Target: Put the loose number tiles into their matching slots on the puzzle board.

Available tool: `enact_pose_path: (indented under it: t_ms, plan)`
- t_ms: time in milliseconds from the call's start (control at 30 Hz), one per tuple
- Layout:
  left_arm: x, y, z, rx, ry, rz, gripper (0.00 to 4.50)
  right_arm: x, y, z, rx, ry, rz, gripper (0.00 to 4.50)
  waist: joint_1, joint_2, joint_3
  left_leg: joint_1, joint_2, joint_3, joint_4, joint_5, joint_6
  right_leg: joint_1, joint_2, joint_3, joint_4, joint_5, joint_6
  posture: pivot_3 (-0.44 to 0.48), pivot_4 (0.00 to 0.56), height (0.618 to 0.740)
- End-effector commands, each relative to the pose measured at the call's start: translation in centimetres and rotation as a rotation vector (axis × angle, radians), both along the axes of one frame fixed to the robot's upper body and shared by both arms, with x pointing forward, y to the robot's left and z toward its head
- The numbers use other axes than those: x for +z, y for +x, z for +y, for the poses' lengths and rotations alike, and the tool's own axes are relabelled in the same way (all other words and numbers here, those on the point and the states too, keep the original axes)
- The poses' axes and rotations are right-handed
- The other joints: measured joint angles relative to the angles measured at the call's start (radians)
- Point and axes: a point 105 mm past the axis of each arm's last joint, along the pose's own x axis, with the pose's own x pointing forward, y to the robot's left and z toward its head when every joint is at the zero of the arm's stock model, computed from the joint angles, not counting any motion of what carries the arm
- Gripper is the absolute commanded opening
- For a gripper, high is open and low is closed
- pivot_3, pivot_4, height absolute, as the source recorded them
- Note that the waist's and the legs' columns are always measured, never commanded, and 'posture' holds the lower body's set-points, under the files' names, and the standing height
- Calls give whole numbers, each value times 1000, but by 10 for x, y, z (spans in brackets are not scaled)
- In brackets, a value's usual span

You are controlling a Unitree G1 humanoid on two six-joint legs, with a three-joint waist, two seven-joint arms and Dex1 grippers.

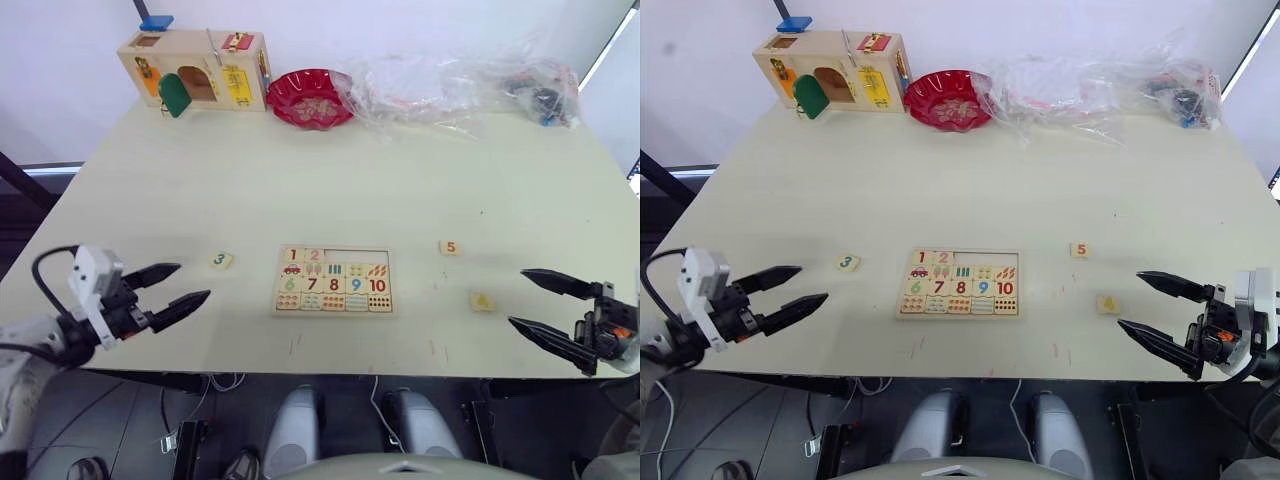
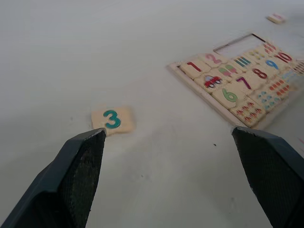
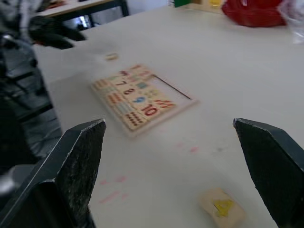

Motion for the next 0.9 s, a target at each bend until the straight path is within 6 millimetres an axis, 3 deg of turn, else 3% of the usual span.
enact_pose_path:
  t_ms: [33, 233, 467, 567, 733, 900]
  plan:
    - [6, 9, 6, -165, 115, -1, 4460, 15, -5, 12, 66, -6, -44, 4500, 2, 0, 0, 0, 0, 0, 0, 0, 0, 0, 0, 0, 0, 0, 0, 0, 150, 740]
    - [15, 43, 19, -320, 249, 59, 4460, 23, -7, 25, 80, -9, -95, 4500, 3, -1, 0, -2, -1, 2, 0, 0, 0, 0, 0, -4, -1, 2, -3, 0, 150, 740]
    - [6, 74, 23, -251, 233, 88, 4460, 22, -10, 36, 65, -5, -129, 4500, -1, -1, 0, -4, -3, 1, 0, 0, 0, 0, 3, -4, -1, 2, -3, 0, 150, 740]
    - [4, 78, 23, -181, 159, 46, 4460, 22, -12, 39, 63, -2, -136, 4500, -4, -1, 0, -4, -2, 1, 0, 0, 0, 0, 3, -4, 0, 2, -2, 0, 150, 740]
    - [-4, 68, 16, -37, -16, -10, 4460, 20, -12, 43, 52, 10, -143, 4500, -13, -2, 0, -3, 1, 1, 1, 0, 0, 0, 1, -3, 2, 2, -3, 0, 150, 740]
    - [-12, 67, 8, 157, -21, -66, 4460, 17, -10, 43, 50, 17, -140, 4500, 0, -3, 0, -1, 1, -1, 2, 0, 0, 2, -1, -3, 2, 2, -3, 0, 150, 740]
